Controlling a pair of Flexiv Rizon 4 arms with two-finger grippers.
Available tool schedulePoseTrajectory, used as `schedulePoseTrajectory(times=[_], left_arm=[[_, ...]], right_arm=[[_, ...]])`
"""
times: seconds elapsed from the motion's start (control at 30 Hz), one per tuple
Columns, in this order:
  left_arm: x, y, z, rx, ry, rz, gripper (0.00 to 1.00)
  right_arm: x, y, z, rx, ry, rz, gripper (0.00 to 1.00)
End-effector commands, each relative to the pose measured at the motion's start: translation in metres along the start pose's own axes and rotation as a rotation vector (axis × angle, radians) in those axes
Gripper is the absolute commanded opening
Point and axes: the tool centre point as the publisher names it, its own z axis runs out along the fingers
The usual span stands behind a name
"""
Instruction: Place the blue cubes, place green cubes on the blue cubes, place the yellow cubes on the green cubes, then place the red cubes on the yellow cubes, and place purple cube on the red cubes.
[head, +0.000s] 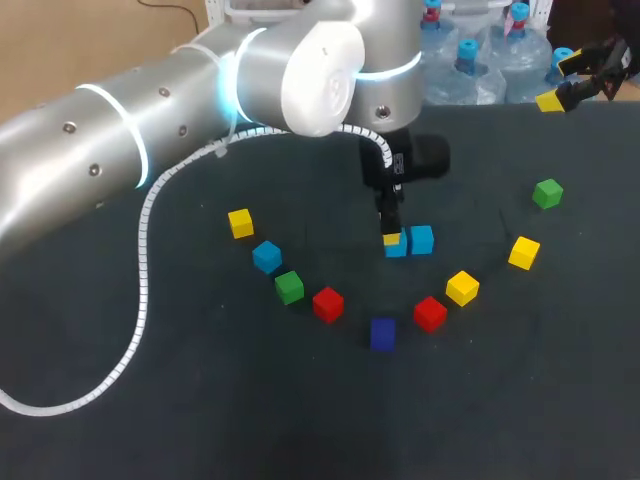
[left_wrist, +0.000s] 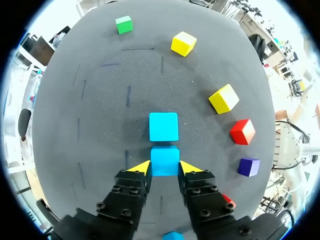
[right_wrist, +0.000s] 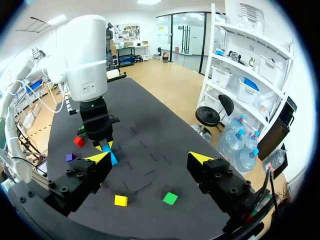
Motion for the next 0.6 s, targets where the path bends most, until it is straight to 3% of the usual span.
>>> schedulePoseTrajectory(times=[0.03, 0.6], left_arm=[[-0.0009, 0.0017, 0.0004, 0.001, -0.002, -0.003, 0.00], [-0.0038, 0.0013, 0.0010, -0.002, 0.007, 0.017, 0.00]], right_arm=[[0.0003, 0.0004, 0.0000, 0.001, -0.001, 0.000, 1.00], [0.0003, 0.0004, 0.0000, 0.001, -0.001, 0.000, 1.00]])
